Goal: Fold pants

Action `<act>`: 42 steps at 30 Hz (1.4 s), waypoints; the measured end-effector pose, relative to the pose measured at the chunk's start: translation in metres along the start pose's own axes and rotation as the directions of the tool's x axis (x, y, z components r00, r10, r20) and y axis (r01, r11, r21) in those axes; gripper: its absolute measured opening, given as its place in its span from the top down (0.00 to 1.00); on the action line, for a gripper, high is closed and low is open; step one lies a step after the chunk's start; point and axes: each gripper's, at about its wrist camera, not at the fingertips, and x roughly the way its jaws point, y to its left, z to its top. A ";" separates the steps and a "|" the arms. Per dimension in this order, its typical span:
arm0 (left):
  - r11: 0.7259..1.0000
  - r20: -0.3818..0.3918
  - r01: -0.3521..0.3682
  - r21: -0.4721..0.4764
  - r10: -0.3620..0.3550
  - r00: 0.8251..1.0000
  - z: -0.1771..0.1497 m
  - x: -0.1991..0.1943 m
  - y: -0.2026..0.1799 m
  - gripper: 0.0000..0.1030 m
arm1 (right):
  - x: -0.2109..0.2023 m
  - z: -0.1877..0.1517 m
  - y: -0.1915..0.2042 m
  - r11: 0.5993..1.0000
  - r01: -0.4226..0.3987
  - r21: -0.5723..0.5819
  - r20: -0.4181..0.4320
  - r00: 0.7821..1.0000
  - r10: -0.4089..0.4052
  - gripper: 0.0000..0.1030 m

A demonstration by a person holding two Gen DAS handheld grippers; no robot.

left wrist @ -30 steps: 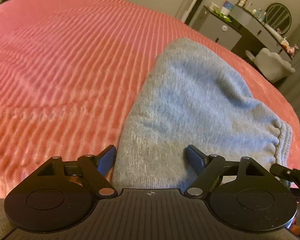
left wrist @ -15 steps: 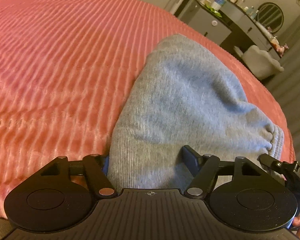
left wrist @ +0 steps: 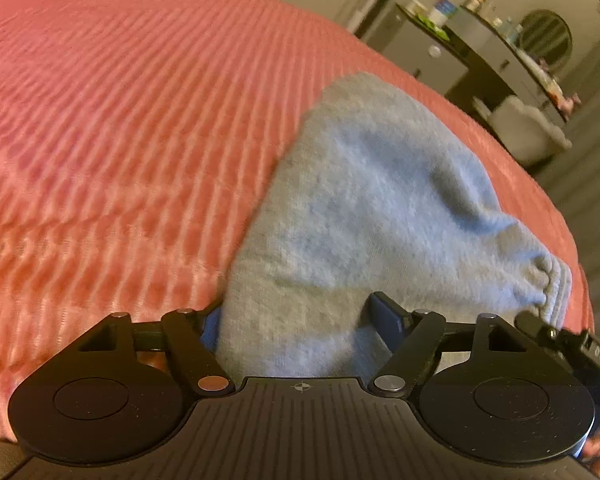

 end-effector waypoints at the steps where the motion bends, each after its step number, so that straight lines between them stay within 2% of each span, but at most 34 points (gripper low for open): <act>1: 1.000 0.023 -0.024 -0.011 0.025 0.999 0.000 -0.003 0.001 0.23 | 0.000 0.000 -0.001 1.000 -0.002 -0.001 0.001 1.000 0.002 0.17; 2: 0.998 0.053 -0.059 -0.027 0.060 0.997 0.001 -0.008 0.003 0.23 | 0.000 0.000 -0.002 1.000 -0.004 0.000 0.002 1.000 0.004 0.17; 3: 0.997 0.073 -0.050 -0.061 0.055 0.996 0.003 -0.013 0.008 0.25 | -0.001 0.000 -0.003 1.000 -0.007 0.002 0.002 1.000 0.007 0.17; 6: 0.980 0.081 0.042 -0.196 -0.027 0.996 0.007 -0.021 0.030 0.26 | -0.001 0.000 -0.005 1.000 -0.015 0.006 0.003 1.000 0.015 0.16; 8: 0.963 0.024 0.118 -0.242 -0.116 0.993 0.010 -0.013 0.037 0.25 | -0.001 0.000 -0.006 1.000 -0.024 0.014 0.003 1.000 0.024 0.15; 9: 0.961 -0.014 0.137 -0.240 -0.144 0.989 0.011 -0.007 0.035 0.25 | -0.001 0.001 -0.007 0.999 -0.029 0.021 0.003 1.000 0.029 0.14; 11: 0.972 -0.065 0.140 -0.188 -0.155 0.986 0.012 0.003 0.025 0.22 | -0.001 0.002 -0.010 0.999 -0.041 0.034 0.003 0.999 0.041 0.12; 13: 0.983 -0.088 0.135 -0.123 -0.146 0.985 0.014 0.010 0.013 0.10 | -0.001 0.003 -0.013 0.997 -0.059 0.044 0.004 0.998 0.059 0.10; 17: 0.989 -0.120 0.143 -0.024 -0.145 0.982 0.025 0.024 -0.003 0.09 | 0.003 0.005 -0.016 0.996 -0.082 0.045 0.002 0.997 0.082 0.04; 19: 0.991 -0.113 0.136 0.021 -0.132 0.985 0.029 0.027 -0.009 0.23 | 0.005 0.007 -0.016 0.997 -0.076 0.028 0.005 0.997 0.076 0.04; 20: 0.991 -0.109 0.131 0.039 -0.126 0.986 0.031 0.029 -0.012 0.26 | 0.006 0.007 -0.015 0.998 -0.068 0.018 0.011 0.998 0.068 0.06; 21: 0.989 -0.098 0.139 0.048 -0.134 0.986 0.032 0.028 -0.013 0.33 | 0.006 0.007 -0.014 0.999 -0.053 0.007 0.015 0.998 0.053 0.18; 22: 0.988 -0.084 0.147 0.053 -0.142 0.986 0.032 0.026 -0.013 0.46 | 0.006 0.006 -0.012 0.999 -0.042 -0.003 0.015 0.999 0.043 0.24; 24: 0.983 -0.061 0.180 0.032 -0.178 0.982 0.033 0.022 -0.010 0.55 | 0.005 0.006 -0.013 0.998 -0.055 0.005 0.018 0.998 0.055 0.30; 26: 0.980 -0.068 0.199 -0.013 -0.199 0.978 0.034 0.025 0.001 0.54 | 0.005 0.005 -0.011 0.998 -0.054 0.009 0.017 0.998 0.054 0.30; 27: 0.980 -0.080 0.198 -0.027 -0.200 0.977 0.035 0.029 0.004 0.48 | 0.007 0.005 -0.011 0.998 -0.054 0.010 0.012 0.998 0.054 0.27; 28: 0.980 -0.091 0.196 -0.032 -0.198 0.976 0.036 0.032 0.005 0.43 | 0.008 0.006 -0.011 0.998 -0.062 0.014 0.009 0.998 0.061 0.25; 30: 0.981 -0.109 0.195 -0.007 -0.195 0.975 0.037 0.037 0.000 0.41 | 0.011 0.007 -0.008 0.998 -0.060 0.009 0.003 0.998 0.060 0.19; 32: 0.984 -0.099 0.175 0.027 -0.172 0.980 0.038 0.040 -0.008 0.46 | 0.014 0.009 -0.003 0.999 -0.043 -0.019 0.003 0.999 0.043 0.18; 33: 0.984 -0.083 0.172 0.043 -0.168 0.982 0.039 0.038 -0.012 0.53 | 0.014 0.008 -0.001 0.999 -0.031 -0.026 0.010 0.999 0.031 0.21; 34: 0.984 -0.061 0.166 0.059 -0.162 0.985 0.038 0.035 -0.014 0.63 | 0.013 0.008 0.001 0.999 -0.015 -0.034 0.022 1.000 0.015 0.24; 36: 0.983 -0.012 0.161 0.084 -0.161 0.987 0.038 0.026 -0.022 0.69 | 0.007 0.009 0.005 0.999 -0.018 -0.034 0.034 0.999 0.019 0.36; 39: 0.980 0.061 0.173 0.096 -0.179 0.982 0.042 0.014 -0.032 0.70 | -0.005 0.014 0.018 0.998 -0.032 -0.046 0.088 0.995 0.036 0.43; 42: 0.978 0.122 0.186 0.090 -0.197 0.973 0.052 0.008 -0.043 0.70 | -0.017 0.029 0.027 0.996 -0.077 -0.034 0.145 0.986 0.081 0.45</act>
